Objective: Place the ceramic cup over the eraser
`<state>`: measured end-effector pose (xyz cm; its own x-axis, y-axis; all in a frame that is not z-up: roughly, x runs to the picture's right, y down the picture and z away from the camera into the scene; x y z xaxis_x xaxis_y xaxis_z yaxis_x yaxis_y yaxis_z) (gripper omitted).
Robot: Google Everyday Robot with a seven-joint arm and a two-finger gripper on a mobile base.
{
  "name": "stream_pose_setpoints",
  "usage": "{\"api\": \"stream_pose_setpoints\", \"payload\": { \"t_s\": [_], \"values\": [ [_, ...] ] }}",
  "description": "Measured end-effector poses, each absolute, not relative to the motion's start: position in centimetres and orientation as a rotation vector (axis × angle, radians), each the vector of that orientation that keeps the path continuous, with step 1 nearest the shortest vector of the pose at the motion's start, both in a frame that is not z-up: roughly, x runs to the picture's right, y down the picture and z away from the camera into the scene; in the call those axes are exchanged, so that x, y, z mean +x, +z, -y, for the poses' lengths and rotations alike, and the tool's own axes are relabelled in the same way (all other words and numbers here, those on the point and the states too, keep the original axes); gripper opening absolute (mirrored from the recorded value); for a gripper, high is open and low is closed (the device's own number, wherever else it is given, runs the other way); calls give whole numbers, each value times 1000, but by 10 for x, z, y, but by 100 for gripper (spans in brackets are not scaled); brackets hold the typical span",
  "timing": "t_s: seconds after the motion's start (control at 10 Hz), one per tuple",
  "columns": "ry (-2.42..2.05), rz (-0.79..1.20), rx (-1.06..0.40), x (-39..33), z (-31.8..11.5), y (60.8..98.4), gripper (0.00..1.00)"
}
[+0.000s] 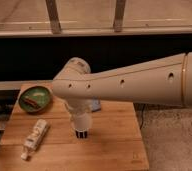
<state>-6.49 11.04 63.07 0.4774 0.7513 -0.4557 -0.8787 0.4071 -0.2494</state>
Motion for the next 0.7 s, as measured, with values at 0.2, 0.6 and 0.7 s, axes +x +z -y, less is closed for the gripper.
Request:
{"api": "stream_pose_setpoints", "payload": {
  "t_s": [0.2,0.6,0.7],
  "values": [
    [1037,-286,-501,-66,-114,637,0],
    [1026,-276,-529,-67,-122,653,0],
    [1026,-275,-541,-66,-126,660,0]
  ]
}}
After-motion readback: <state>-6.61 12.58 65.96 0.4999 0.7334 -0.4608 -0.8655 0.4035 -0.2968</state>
